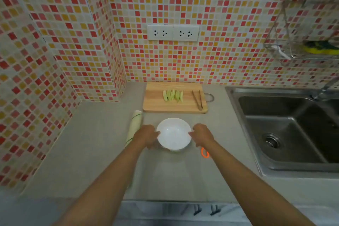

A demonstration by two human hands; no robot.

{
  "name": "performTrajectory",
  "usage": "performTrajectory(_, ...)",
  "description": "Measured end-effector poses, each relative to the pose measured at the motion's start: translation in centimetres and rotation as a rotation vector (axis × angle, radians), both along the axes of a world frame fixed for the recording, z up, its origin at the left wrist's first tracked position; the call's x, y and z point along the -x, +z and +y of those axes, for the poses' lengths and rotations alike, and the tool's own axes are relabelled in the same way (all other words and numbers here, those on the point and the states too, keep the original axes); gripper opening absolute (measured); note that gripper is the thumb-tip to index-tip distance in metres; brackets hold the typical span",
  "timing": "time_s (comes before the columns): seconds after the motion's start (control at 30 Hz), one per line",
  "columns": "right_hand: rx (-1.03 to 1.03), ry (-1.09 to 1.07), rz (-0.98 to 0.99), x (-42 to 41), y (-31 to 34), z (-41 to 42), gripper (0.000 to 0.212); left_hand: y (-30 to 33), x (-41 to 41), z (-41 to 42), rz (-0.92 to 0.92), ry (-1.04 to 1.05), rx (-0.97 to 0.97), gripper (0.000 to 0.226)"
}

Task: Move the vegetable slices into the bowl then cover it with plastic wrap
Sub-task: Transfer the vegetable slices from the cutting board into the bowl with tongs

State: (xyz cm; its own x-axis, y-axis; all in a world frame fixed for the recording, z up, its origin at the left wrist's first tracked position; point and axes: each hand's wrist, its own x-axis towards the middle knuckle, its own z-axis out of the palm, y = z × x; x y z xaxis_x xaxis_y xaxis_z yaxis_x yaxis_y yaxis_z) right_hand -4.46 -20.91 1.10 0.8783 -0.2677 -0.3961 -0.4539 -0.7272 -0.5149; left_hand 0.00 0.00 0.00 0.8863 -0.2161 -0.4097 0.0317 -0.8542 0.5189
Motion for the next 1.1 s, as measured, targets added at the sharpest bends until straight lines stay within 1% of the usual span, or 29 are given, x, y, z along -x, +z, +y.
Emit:
performTrajectory(0.1,-0.081,-0.036,-0.001,0.0,-1.0,0.2,0.029,-1.4,0.1,-0.1,-0.007,0.047,0.153,0.036)
performTrajectory(0.27,-0.092,-0.097,-0.036,-1.2,-1.1,0.4,0.020,-2.3,-1.7,-0.5,-0.018,0.083,0.247,0.028)
performTrajectory(0.47,-0.128,-0.148,-0.066,-4.0,-1.2,-0.2,0.021,-2.1,-4.8,-1.1,-0.059,0.081,0.282,0.024)
performTrajectory(0.63,-0.134,-0.156,-0.078,-6.1,-1.7,-0.6,0.020,-2.4,-7.1,-1.6,-0.064,0.113,0.288,0.026)
performTrajectory(0.9,-0.152,-0.162,-0.065,-7.5,-3.0,-1.4,0.027,-2.9,-8.5,-2.1,-0.084,0.095,0.285,0.026)
performTrajectory(1.1,-0.169,-0.172,-0.077,-8.0,-3.4,-1.8,0.024,-3.2,-9.0,-2.3,-0.098,0.092,0.288,0.028)
